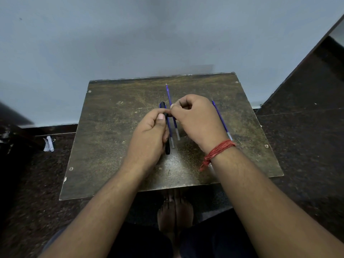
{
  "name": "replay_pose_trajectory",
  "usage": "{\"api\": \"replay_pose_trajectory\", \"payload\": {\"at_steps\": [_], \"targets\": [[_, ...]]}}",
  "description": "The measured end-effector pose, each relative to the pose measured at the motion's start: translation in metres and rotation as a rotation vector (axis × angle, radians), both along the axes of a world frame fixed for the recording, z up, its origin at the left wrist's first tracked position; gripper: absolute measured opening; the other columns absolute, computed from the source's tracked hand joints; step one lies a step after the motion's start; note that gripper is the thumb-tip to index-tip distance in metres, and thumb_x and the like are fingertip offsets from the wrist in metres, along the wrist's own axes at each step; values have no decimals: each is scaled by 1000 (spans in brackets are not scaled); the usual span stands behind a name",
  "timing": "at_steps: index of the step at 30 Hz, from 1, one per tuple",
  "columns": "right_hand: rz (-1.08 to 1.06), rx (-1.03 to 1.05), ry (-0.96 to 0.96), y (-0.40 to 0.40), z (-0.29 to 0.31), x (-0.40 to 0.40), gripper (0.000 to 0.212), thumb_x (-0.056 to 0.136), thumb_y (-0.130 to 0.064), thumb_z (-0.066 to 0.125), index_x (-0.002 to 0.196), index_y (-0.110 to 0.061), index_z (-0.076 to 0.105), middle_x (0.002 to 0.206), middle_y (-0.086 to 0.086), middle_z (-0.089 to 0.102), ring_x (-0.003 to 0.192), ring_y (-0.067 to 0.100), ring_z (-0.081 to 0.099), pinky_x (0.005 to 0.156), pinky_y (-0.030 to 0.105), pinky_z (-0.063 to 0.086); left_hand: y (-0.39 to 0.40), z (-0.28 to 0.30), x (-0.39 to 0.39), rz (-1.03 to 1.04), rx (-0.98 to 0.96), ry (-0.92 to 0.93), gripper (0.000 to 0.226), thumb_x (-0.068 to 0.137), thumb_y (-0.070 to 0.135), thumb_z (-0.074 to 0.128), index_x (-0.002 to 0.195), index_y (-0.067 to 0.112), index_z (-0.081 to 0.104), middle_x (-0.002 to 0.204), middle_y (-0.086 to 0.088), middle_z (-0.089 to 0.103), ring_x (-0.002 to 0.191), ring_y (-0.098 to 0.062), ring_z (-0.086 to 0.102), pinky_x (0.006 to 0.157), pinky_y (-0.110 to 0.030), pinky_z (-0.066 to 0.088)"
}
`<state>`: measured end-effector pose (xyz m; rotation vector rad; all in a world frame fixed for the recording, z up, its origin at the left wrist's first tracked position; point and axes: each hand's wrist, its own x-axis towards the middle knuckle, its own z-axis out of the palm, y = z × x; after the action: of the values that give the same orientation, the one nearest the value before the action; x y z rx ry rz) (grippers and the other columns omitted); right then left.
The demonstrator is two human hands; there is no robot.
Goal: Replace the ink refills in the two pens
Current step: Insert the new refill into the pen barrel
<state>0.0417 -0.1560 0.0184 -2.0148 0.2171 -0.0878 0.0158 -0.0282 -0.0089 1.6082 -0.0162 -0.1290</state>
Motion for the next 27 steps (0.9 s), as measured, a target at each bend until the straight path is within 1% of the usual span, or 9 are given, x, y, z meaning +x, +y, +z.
{"api": "replay_pose_trajectory", "payload": {"at_steps": [3,5,6,8,11,14,17,21,27], "targets": [[37,-4,14,0,-2,0,7,84,-21,69,78,-17,68,60,-9,61,50,3,52,52,23,41,1,-3,2,15,83,-37,30,108,26,38,105,30,68,53,9,43,45,-6,36,47,-24,30],[62,2,14,-1,-3,-1,4,85,-18,70,82,-18,69,60,-11,60,46,-3,51,48,16,39,2,-3,2,24,121,-57,29,106,29,39,105,30,68,54,9,44,46,-6,37,48,-26,32],[74,3,11,0,-3,0,3,85,-16,70,83,-18,69,60,-13,59,46,-6,51,48,13,38,2,-3,2,28,120,-66,29,104,31,39,104,31,67,54,9,44,46,-5,38,48,-25,33],[70,48,-10,0,-3,1,6,84,-11,69,85,-17,72,60,-13,61,49,-6,51,51,15,40,3,-4,2,32,107,-77,28,104,31,38,105,31,66,53,9,44,46,-5,38,47,-23,33],[-56,262,-49,-5,1,5,7,83,-9,70,82,-15,73,70,-5,69,60,2,57,58,23,47,2,-4,2,29,107,-60,27,103,36,38,103,27,64,53,10,46,45,-5,38,47,-25,33],[-172,554,-37,-14,1,8,12,86,-8,71,78,-17,71,76,0,70,60,5,53,53,21,37,2,-5,1,-5,65,-13,29,102,38,38,94,25,63,54,10,47,43,-6,36,45,-25,30],[-238,695,-7,-20,-1,10,11,87,-9,70,81,-18,69,75,-1,72,60,9,51,50,23,33,1,-4,1,-40,-106,81,29,105,32,40,92,19,63,53,7,47,39,-4,31,40,-20,26],[-255,717,-18,-20,-2,11,5,87,-11,71,87,-16,70,79,0,73,61,9,53,48,21,36,0,-1,2,-83,-258,175,29,108,23,39,94,11,61,52,4,47,37,-3,27,37,-15,24],[-219,680,-15,-18,-4,10,6,86,-14,72,84,-19,71,78,-2,74,63,8,54,53,24,37,-1,0,1,-101,-255,187,29,108,22,39,94,11,61,51,5,47,36,-3,27,37,-15,24]]}}
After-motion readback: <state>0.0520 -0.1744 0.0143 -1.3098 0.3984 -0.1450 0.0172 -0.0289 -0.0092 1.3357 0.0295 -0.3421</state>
